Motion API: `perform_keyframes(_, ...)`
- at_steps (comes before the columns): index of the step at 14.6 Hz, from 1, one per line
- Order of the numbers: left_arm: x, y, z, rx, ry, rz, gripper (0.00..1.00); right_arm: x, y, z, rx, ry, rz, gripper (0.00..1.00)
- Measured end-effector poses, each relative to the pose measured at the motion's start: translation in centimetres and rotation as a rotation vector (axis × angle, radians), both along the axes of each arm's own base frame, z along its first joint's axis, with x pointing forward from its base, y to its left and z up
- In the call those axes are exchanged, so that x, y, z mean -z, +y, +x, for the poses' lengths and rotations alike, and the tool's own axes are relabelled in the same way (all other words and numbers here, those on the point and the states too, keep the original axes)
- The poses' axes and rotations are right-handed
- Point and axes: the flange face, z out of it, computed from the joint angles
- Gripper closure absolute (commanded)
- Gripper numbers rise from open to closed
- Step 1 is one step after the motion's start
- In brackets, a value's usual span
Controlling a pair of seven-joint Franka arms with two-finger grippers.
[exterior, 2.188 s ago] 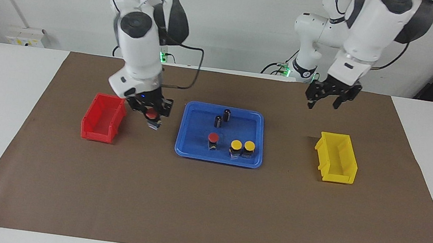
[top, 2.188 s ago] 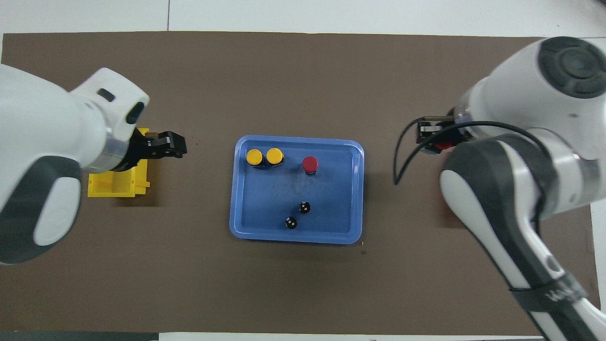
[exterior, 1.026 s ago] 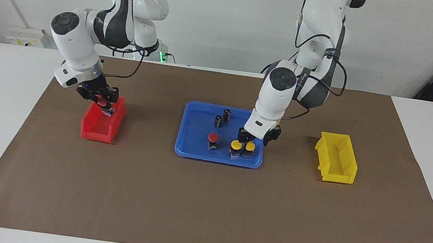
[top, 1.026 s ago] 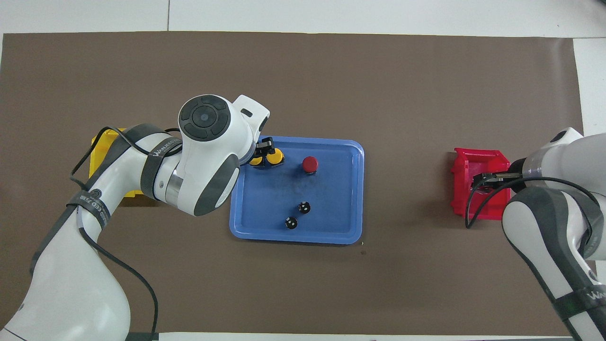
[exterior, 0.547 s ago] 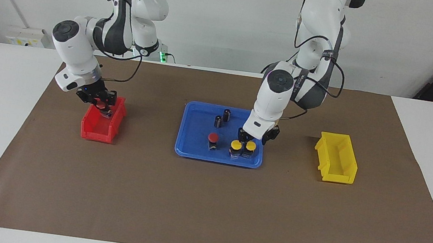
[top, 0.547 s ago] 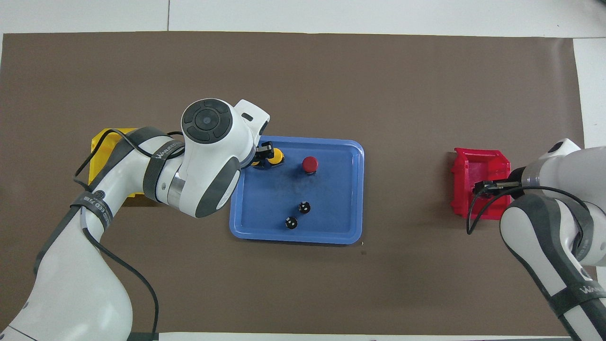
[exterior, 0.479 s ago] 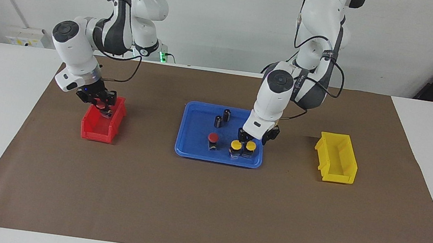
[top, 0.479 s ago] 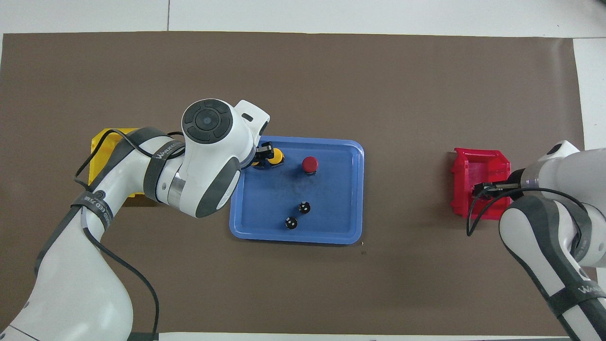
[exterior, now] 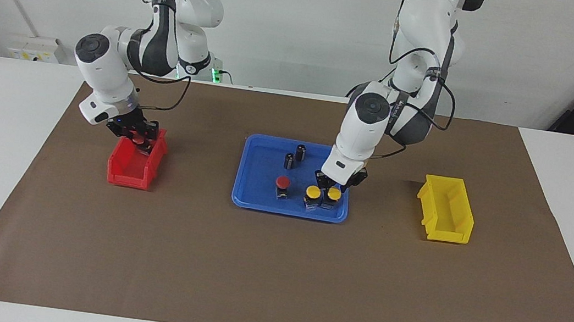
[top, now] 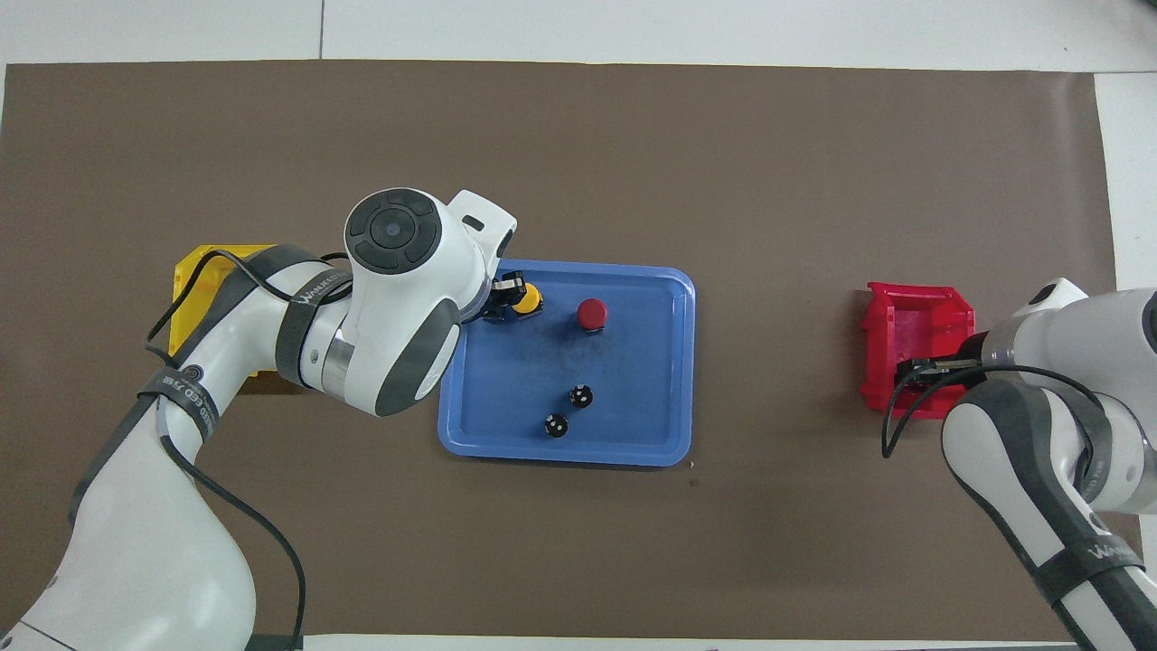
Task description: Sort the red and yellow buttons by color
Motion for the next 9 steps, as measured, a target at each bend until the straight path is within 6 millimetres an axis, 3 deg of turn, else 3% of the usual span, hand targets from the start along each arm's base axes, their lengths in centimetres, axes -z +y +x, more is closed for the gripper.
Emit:
perform_keyframes(2, 0.0, -0.3, -0.2, -0.001, 0.003, -0.008, 0.96, 0.0, 0.1, 0.0, -0.003, 0.001, 0.0, 0.38)
perform_keyframes(5, -0.3, -0.3, -0.1, -0.002, 0.005, -0.009, 0.98, 0.0, 0.1, 0.0, -0.027, -0.001, 0.001, 0.38)
perform_keyframes(7, -2.0, -0.3, 0.1, -0.003, 0.022, -0.003, 0.98, -0.1, 0.1, 0.1, -0.034, -0.003, 0.001, 0.38)
perform_keyframes(9, -5.3, 0.6, 0.3, -0.009, 0.057, 0.013, 0.98, -0.5, 0.1, 0.3, -0.036, -0.005, 0.001, 0.38)
